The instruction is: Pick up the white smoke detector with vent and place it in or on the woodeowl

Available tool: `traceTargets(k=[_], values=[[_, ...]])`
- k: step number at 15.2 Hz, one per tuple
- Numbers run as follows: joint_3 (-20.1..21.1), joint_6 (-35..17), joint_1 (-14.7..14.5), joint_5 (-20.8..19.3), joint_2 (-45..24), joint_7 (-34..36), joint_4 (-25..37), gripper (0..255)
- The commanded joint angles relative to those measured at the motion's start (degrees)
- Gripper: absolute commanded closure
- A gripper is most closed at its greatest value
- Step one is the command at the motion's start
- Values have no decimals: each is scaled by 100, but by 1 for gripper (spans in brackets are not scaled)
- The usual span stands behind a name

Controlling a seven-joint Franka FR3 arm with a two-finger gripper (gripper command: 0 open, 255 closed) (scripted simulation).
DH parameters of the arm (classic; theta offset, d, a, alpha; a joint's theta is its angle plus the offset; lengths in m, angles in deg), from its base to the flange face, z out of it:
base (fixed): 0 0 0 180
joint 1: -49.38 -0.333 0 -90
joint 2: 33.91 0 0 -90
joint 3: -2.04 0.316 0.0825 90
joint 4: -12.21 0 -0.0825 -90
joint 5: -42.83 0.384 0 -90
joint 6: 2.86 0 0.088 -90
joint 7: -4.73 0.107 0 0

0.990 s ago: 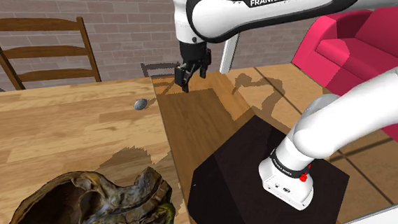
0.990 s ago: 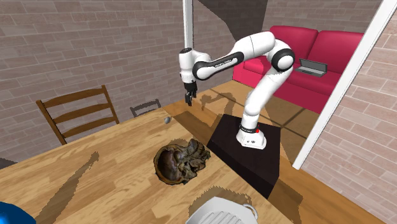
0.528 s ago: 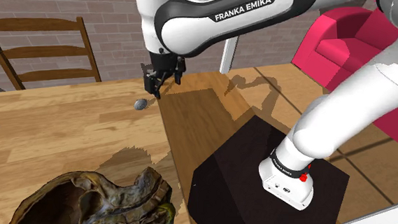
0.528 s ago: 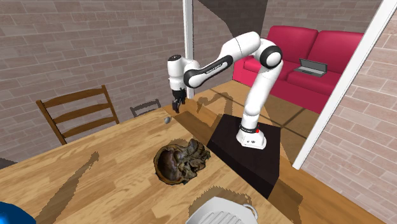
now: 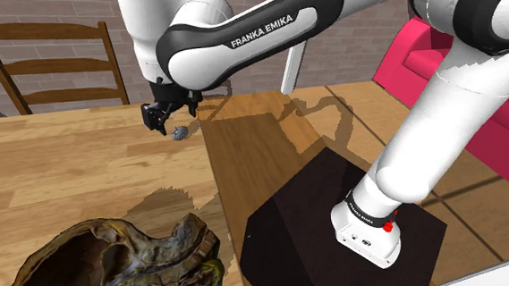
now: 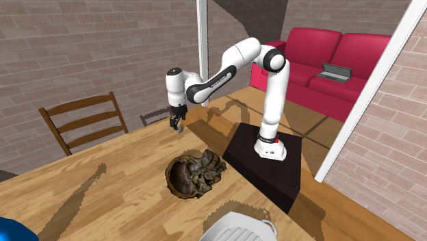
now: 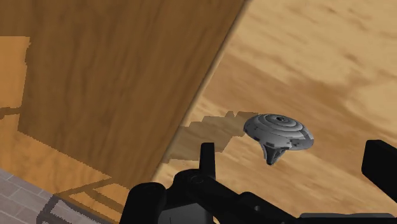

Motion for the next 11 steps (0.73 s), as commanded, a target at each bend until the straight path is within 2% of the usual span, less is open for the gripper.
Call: traceTargets(k=[1,7,11], values=[[0,-124,-27,-146,-179,134,39,0],[-47,-491,-30,-332,-390,256,-165,0],[-47,-491,-30,-332,-390,256,-165,0]])
